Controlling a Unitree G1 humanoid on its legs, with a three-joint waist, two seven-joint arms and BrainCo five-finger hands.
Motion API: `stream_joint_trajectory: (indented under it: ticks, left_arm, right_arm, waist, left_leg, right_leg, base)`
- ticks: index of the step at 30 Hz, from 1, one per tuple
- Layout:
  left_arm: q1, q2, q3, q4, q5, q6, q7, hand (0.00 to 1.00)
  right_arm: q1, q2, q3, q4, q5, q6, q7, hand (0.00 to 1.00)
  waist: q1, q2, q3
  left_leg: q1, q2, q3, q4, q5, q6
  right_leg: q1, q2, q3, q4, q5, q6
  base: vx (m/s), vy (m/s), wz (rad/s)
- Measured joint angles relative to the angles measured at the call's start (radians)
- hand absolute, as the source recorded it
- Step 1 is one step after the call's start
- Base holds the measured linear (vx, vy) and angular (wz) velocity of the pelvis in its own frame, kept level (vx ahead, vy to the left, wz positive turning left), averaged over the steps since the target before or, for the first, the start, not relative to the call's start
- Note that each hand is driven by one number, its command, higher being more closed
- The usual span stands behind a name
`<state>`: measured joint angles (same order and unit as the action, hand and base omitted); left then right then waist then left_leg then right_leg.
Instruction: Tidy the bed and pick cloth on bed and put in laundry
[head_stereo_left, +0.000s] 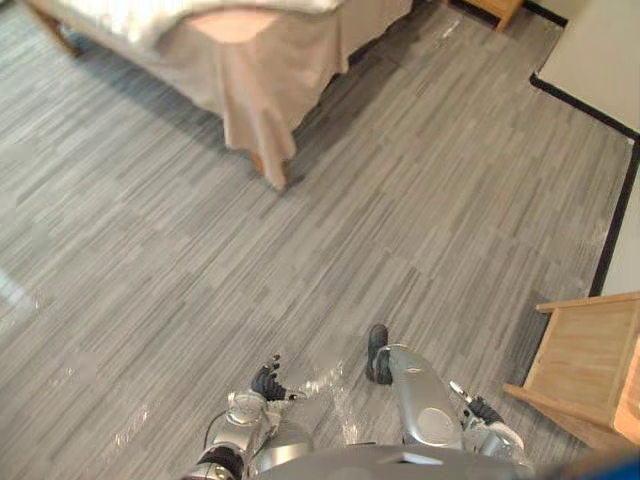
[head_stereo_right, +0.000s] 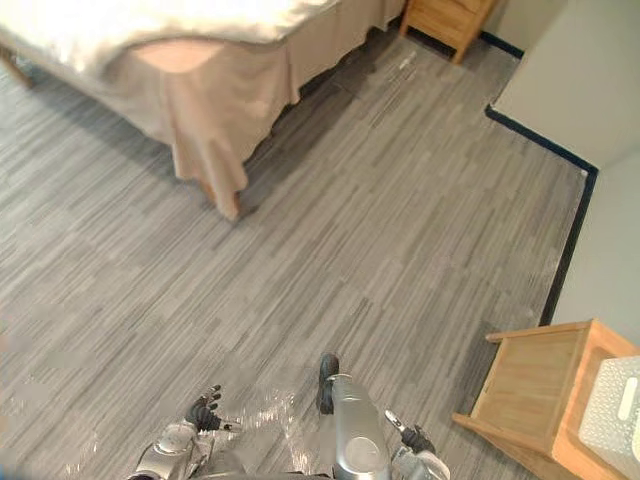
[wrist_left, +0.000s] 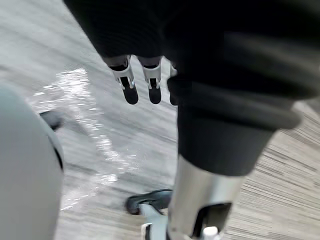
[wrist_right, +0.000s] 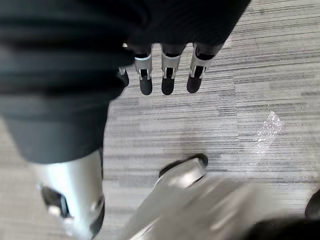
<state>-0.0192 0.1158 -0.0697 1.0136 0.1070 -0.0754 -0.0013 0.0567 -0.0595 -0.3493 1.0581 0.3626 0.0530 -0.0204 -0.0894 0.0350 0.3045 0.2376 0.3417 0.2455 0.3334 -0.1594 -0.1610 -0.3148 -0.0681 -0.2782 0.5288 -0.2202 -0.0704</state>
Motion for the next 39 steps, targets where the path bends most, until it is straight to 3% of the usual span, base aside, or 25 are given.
stream_joint_trajectory:
  ticks: [2,3,4,6,7,9,10,11,12,13,15,18,20,21,23,24,25,27,29,32,34,35,36,37,39]
  left_arm:
    - [0.001,-0.001,0.002,-0.014,-0.025,0.006,0.003,0.00]
    - [0.002,-0.007,0.004,-0.012,-0.054,0.007,0.006,0.00]
    - [0.006,-0.008,0.004,-0.011,-0.067,0.005,0.007,0.00]
    - [0.022,-0.022,0.017,-0.035,-0.128,-0.011,0.005,0.00]
    - [0.031,-0.031,0.024,-0.061,-0.148,-0.032,0.000,0.00]
    - [0.028,-0.032,0.027,-0.078,-0.175,-0.050,-0.009,0.00]
    - [0.027,-0.033,0.033,-0.083,-0.176,-0.061,-0.023,0.00]
    - [0.029,-0.035,0.033,-0.085,-0.177,-0.069,-0.031,0.00]
    - [0.038,-0.040,0.033,-0.086,-0.178,-0.080,-0.038,0.00]
    - [0.048,-0.044,0.033,-0.082,-0.186,-0.088,-0.038,0.00]
    - [0.033,-0.051,0.033,-0.080,-0.218,-0.095,-0.037,0.00]
    - [0.030,-0.041,-0.007,-0.077,-0.236,-0.105,-0.040,0.00]
    - [0.051,-0.031,-0.007,-0.076,-0.245,-0.104,-0.034,0.00]
    - [0.064,-0.023,-0.006,-0.075,-0.255,-0.103,-0.028,0.00]
    - [0.077,-0.009,-0.002,-0.051,-0.255,-0.087,-0.009,0.00]
    - [0.078,-0.002,0.003,-0.034,-0.254,-0.068,0.003,0.00]
    - [0.081,0.002,0.004,-0.023,-0.254,-0.052,0.009,0.00]
    - [0.086,0.009,0.001,-0.011,-0.254,-0.043,0.009,0.00]
    - [0.073,0.009,-0.002,-0.010,-0.259,-0.038,0.009,0.00]
    - [0.018,-0.003,-0.007,-0.017,-0.292,-0.037,0.009,0.00]
    - [0.004,-0.016,-0.007,-0.019,-0.292,-0.034,0.009,0.00]
    - [0.001,-0.018,-0.006,-0.019,-0.290,-0.033,0.008,0.00]
    - [0.006,-0.016,-0.005,-0.016,-0.281,-0.033,0.008,0.00]
    - [0.017,-0.009,0.010,-0.006,-0.273,-0.033,0.008,0.00]
    - [0.058,-0.050,0.050,-0.003,-0.266,-0.041,0.009,0.00]
  right_arm:
    - [0.000,-0.016,0.011,0.000,-0.035,0.005,-0.003,0.00]
    - [-0.003,-0.033,0.030,0.007,-0.045,0.005,-0.005,0.00]
    - [-0.006,-0.038,0.036,0.015,-0.062,0.003,-0.006,0.00]
    - [-0.019,-0.042,0.050,0.038,-0.104,-0.005,-0.006,0.00]
    - [-0.035,-0.043,0.047,0.038,-0.127,-0.010,-0.006,0.00]
    - [-0.064,-0.039,0.042,0.037,-0.158,-0.017,-0.005,0.00]
    - [-0.072,-0.035,0.041,0.029,-0.179,-0.024,-0.005,0.00]
    - [-0.069,-0.033,0.041,0.027,-0.192,-0.028,-0.005,0.00]
    - [-0.056,-0.033,0.044,0.019,-0.193,-0.032,-0.005,0.00]
    - [-0.050,-0.030,0.046,0.022,-0.193,-0.035,-0.007,0.00]
    - [-0.042,-0.012,0.061,0.033,-0.191,-0.042,-0.012,0.00]
    - [-0.051,0.023,0.042,0.045,-0.191,-0.043,-0.024,0.00]
    - [-0.054,0.036,0.038,0.038,-0.191,-0.036,-0.033,0.00]
    - [-0.052,0.040,0.038,0.038,-0.191,-0.031,-0.042,0.00]
    - [-0.040,0.042,0.019,0.039,-0.191,-0.014,-0.058,0.00]
    - [-0.032,0.039,0.007,0.038,-0.191,-0.012,-0.063,0.00]
    - [-0.018,0.032,0.006,0.036,-0.191,-0.011,-0.064,0.00]
    - [-0.011,0.017,-0.005,0.008,-0.190,-0.011,-0.063,0.00]
    - [-0.007,0.006,-0.006,0.006,-0.190,-0.022,-0.062,0.00]
    - [0.001,0.004,-0.006,0.003,-0.186,-0.047,-0.061,0.00]
    - [0.011,0.006,0.002,0.002,-0.173,-0.063,-0.059,0.00]
    - [0.015,0.012,0.009,0.002,-0.167,-0.068,-0.056,0.00]
    - [0.022,0.025,0.016,0.003,-0.165,-0.079,-0.049,0.00]
    - [0.030,0.037,0.017,0.008,-0.165,-0.089,-0.040,0.00]
    - [0.015,0.024,0.019,0.016,-0.173,-0.108,-0.022,0.00]
  waist:
    - [-0.010,0.032,-0.017]
    - [-0.007,0.045,-0.021]
    - [-0.005,0.046,-0.020]
    - [0.026,0.017,-0.026]
    - [0.055,0.012,-0.029]
    - [0.055,0.007,-0.026]
    - [0.055,0.008,-0.027]
    - [0.054,0.013,-0.030]
    - [0.058,0.033,-0.043]
    - [0.073,0.046,-0.056]
    - [0.076,0.010,-0.087]
    - [0.085,-0.027,-0.098]
    - [0.111,-0.035,-0.112]
    - [0.121,-0.034,-0.136]
    - [0.122,-0.051,-0.156]
    - [0.123,-0.054,-0.158]
    - [0.113,-0.050,-0.162]
    - [0.106,-0.035,-0.166]
    - [0.085,-0.033,-0.165]
    - [0.070,-0.029,-0.162]
    - [0.056,-0.030,-0.159]
    - [0.052,-0.043,-0.160]
    - [0.051,-0.076,-0.162]
    - [0.052,-0.102,-0.159]
    - [0.061,-0.053,-0.149]
  left_leg:
    - [-0.120,0.042,-0.079,0.262,0.092,0.024]
    - [-0.215,0.042,-0.145,0.489,0.057,0.028]
    - [-0.268,0.022,-0.178,0.606,0.005,0.033]
    - [-0.361,-0.095,-0.192,0.671,-0.107,0.052]
    - [-0.417,-0.167,-0.148,0.573,-0.148,0.080]
    - [-0.470,-0.223,-0.088,0.395,-0.152,0.098]
    - [-0.492,-0.260,-0.051,0.235,-0.112,0.112]
    - [-0.498,-0.279,-0.036,0.099,-0.047,0.119]
    - [-0.498,-0.290,-0.032,-0.107,0.118,0.132]
    - [-0.488,-0.293,-0.019,-0.142,0.253,0.219]
    - [-0.498,-0.351,-0.005,-0.129,0.212,0.244]
    - [-0.487,-0.398,0.060,-0.107,0.205,0.273]
    - [-0.426,-0.419,0.079,-0.151,0.173,0.285]
    - [-0.385,-0.432,0.074,-0.189,0.121,0.297]
    - [-0.310,-0.473,0.038,-0.240,0.089,0.296]
    - [-0.263,-0.492,0.010,-0.259,0.077,0.298]
    - [-0.226,-0.501,-0.016,-0.266,0.061,0.291]
    - [-0.162,-0.501,-0.057,-0.282,0.060,0.290]
    - [-0.109,-0.494,-0.128,-0.299,0.059,0.289]
    - [-0.078,-0.465,-0.268,-0.298,0.044,0.262]
    - [-0.065,-0.442,-0.356,-0.295,0.031,0.240]
    - [-0.063,-0.438,-0.386,-0.288,0.022,0.225]
    - [-0.059,-0.442,-0.393,-0.268,-0.009,0.186]
    - [-0.049,-0.435,-0.388,-0.238,-0.045,0.177]
    - [-0.022,-0.368,-0.340,-0.219,-0.086,0.154]
  right_leg:
    - [0.063,0.041,0.011,-0.040,-0.049,-0.011]
    - [0.131,0.072,0.022,-0.098,-0.056,-0.025]
    - [0.190,0.085,0.025,-0.143,-0.055,-0.031]
    - [0.340,0.082,0.061,-0.245,-0.037,-0.024]
    - [0.412,0.069,0.085,-0.291,-0.033,-0.016]
    - [0.465,0.046,0.089,-0.317,-0.031,-0.005]
    - [0.499,0.025,0.087,-0.329,-0.036,0.021]
    - [0.527,0.017,0.080,-0.345,-0.044,0.044]
    - [0.581,0.017,0.072,-0.388,-0.065,0.082]
    - [0.630,0.017,0.073,-0.421,-0.086,0.113]
    - [0.650,-0.032,0.049,-0.448,-0.048,0.153]
    - [0.693,-0.059,0.001,-0.449,0.051,0.180]
    - [0.711,-0.062,0.000,-0.419,0.112,0.188]
    - [0.690,-0.071,-0.012,-0.323,0.117,0.188]
    - [0.595,-0.131,-0.029,-0.020,0.148,0.195]
    - [0.508,-0.181,-0.029,0.206,0.168,0.179]
    - [0.419,-0.216,-0.030,0.376,0.124,0.165]
    - [0.310,-0.229,-0.043,0.460,0.030,0.181]
    - [0.228,-0.199,-0.036,0.373,-0.053,0.189]
    - [0.134,-0.119,0.038,0.109,-0.074,0.179]
    - [0.120,-0.072,0.136,-0.105,-0.023,0.174]
    - [0.124,-0.064,0.186,-0.202,0.023,0.175]
    - [0.145,-0.074,0.242,-0.307,0.096,0.177]
    - [0.178,-0.074,0.240,-0.318,0.202,0.162]
    - [0.222,-0.032,0.189,-0.306,0.173,0.133]
  base:
    - [0.52,-0.301,-0.16]
    - [0.45,-0.191,-0.17]
    - [0.36,-0.110,-0.19]
    - [0.58,-0.083,-0.59]
    - [0.58,-0.029,-0.82]
    - [0.43,0.057,-0.53]
    - [0.39,0.079,-0.38]
    - [0.59,0.169,-0.36]
    - [0.52,0.206,-0.33]
    - [0.63,0.240,-0.10]
    - [0.49,0.190,0.29]
    - [0.43,0.187,0.77]
    - [0.36,0.160,0.55]
    - [0.32,0.108,0.51]
    - [0.36,0.087,0.57]
    - [0.36,0.066,0.55]
    - [0.46,0.095,0.57]
    - [0.41,0.076,0.55]
    - [0.37,-0.019,0.97]
    - [0.31,-0.113,1.41]
    - [0.29,-0.197,1.48]
    - [0.27,-0.267,1.35]
    - [0.32,-0.353,1.38]
    - [0.26,-0.316,1.06]
    - [0.24,-0.283,0.46]
